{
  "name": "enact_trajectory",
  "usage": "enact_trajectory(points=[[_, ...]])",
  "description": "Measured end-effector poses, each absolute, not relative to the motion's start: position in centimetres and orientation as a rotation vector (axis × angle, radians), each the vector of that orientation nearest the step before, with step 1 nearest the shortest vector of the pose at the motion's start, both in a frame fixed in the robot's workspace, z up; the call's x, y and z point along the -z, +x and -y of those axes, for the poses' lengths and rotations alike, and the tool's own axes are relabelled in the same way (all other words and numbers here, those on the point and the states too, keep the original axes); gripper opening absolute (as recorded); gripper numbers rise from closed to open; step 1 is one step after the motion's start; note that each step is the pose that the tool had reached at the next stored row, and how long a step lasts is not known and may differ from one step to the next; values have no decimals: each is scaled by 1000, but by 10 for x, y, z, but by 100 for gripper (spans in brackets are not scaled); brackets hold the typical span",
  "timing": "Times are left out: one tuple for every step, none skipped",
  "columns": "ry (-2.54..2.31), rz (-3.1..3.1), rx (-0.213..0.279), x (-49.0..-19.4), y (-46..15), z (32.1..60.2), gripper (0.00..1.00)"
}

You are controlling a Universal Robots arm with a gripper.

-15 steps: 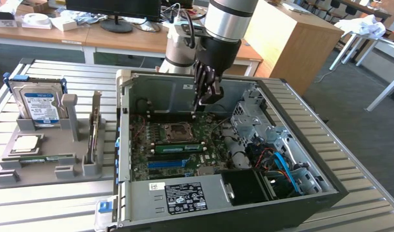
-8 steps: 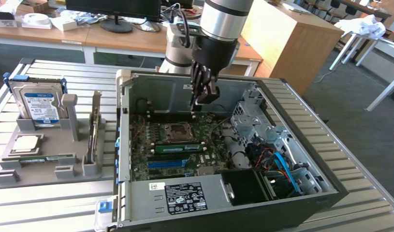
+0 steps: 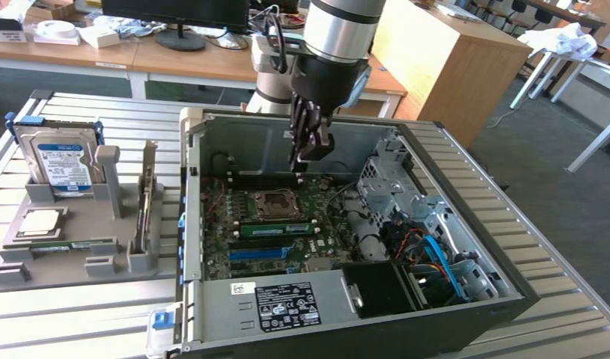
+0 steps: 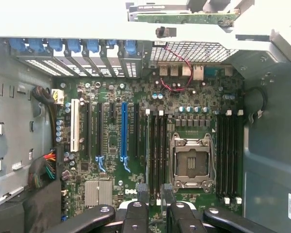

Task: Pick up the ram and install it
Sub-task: 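Insert the ram into the slot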

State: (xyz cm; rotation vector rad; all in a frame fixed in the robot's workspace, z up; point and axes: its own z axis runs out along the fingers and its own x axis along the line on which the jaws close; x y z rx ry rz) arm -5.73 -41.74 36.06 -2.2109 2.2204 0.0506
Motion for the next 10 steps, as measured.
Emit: enact_trajectory(points=[[-2211, -2220, -51, -361, -57, 417, 25], [-2211, -2220, -51, -361, -57, 417, 25], [-2211, -2220, -51, -361, -57, 417, 25], [-2211, -2220, -51, -361, -57, 417, 25], [-2211, -2220, -51, -361, -57, 417, 25], [-2211, -2220, -51, -361, -57, 417, 25], [-2211, -2220, -50, -361, -57, 417, 25], [-2211, -2220, -51, -362, -57, 417, 25], [-2211, -2220, -51, -362, -57, 417, 25], [-2211, -2220, -51, -363, -57, 417, 25]])
